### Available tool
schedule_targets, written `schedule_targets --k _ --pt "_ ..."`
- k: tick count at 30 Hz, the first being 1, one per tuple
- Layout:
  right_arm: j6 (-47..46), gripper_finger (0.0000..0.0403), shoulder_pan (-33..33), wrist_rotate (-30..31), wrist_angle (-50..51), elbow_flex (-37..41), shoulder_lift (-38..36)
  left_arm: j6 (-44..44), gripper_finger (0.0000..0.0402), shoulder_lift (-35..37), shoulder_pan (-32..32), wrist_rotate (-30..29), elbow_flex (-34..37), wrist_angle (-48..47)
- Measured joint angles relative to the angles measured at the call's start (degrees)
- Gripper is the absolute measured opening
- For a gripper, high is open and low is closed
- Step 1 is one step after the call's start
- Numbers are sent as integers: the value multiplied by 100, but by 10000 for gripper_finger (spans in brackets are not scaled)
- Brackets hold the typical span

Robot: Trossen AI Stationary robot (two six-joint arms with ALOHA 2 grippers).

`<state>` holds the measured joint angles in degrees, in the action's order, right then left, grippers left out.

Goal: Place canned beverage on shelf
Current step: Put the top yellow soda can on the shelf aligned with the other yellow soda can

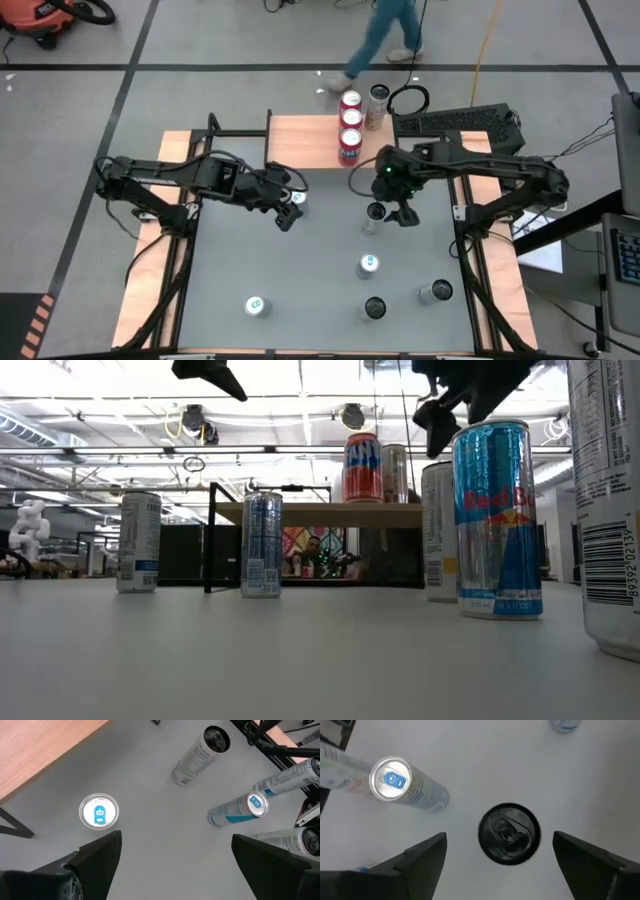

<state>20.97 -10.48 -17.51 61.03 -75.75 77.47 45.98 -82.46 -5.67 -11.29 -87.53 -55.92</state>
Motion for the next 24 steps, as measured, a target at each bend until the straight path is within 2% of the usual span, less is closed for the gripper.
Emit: schedule_targets --k 7,14,19,24 --pt "268 336 -1 -67 5 -2 500 -48 380 0 0 -17 0 -4" --pt "370 333 44 120 -28 -2 941 0 380 0 -40 -19 0 -5" --pt "374 309 87 107 15 -2 1147 2 380 0 -48 -17 0 -9" --pt "223 267 92 122 94 -2 1251 2 380 0 -46 -17 0 -9"
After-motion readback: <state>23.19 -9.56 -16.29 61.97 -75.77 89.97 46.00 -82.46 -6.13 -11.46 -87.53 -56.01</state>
